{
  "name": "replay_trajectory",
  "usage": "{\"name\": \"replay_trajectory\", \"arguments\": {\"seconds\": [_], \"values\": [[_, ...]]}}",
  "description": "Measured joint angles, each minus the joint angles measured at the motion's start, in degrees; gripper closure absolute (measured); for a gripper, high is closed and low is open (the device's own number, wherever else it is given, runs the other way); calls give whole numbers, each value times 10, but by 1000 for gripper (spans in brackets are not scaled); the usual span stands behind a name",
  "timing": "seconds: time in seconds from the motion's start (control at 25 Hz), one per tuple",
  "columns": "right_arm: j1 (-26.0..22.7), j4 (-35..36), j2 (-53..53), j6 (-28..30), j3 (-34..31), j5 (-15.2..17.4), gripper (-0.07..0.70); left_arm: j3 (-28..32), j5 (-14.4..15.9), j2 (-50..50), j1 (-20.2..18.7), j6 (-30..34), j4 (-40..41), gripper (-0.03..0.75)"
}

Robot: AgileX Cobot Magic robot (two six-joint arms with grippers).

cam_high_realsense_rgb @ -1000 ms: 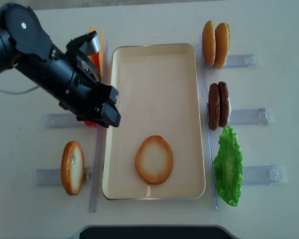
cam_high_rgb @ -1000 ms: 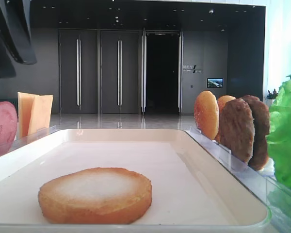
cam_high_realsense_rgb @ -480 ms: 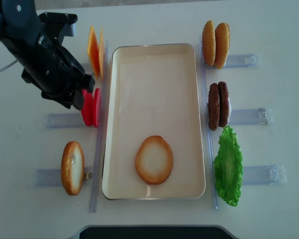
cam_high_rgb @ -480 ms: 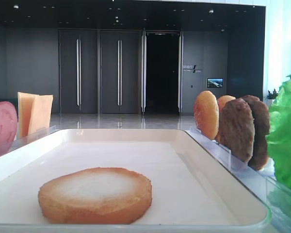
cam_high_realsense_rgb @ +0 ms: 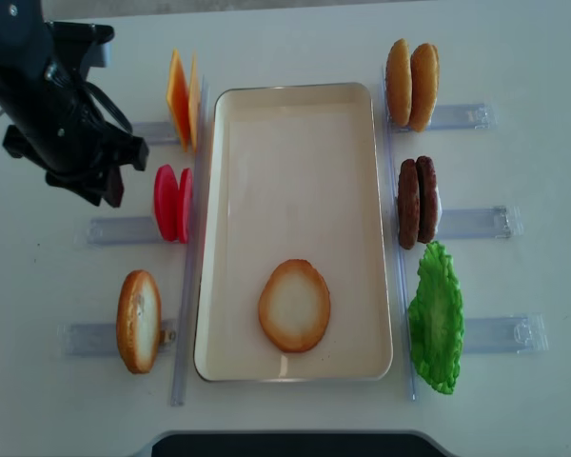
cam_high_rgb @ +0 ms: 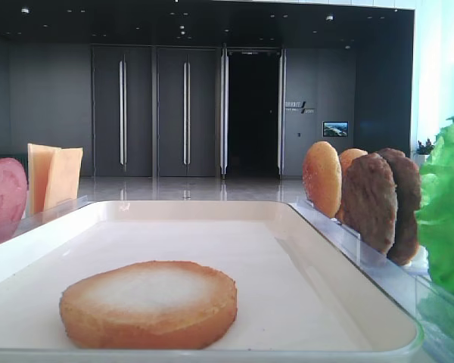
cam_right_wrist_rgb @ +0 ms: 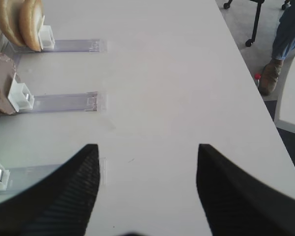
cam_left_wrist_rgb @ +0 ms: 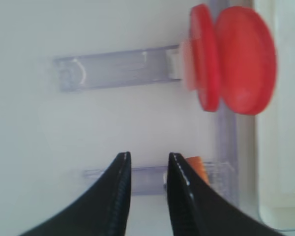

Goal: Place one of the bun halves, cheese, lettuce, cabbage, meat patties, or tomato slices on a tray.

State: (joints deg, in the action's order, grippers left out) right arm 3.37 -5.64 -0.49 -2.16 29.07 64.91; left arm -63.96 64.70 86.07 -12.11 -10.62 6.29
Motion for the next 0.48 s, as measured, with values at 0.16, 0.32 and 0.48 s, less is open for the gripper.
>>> {"name": "replay_trajectory", "arguments": {"seconds": [0.16, 0.32, 0.48], "values": [[0, 0, 0, 0, 0, 0, 216, 0, 26, 0, 61, 12, 28, 523], [0, 0, 0, 0, 0, 0, 216, 0, 33, 0, 119, 37, 35, 523], [0, 0, 0, 0, 0, 0, 216, 0, 33, 0, 159, 55, 35, 523]]}}
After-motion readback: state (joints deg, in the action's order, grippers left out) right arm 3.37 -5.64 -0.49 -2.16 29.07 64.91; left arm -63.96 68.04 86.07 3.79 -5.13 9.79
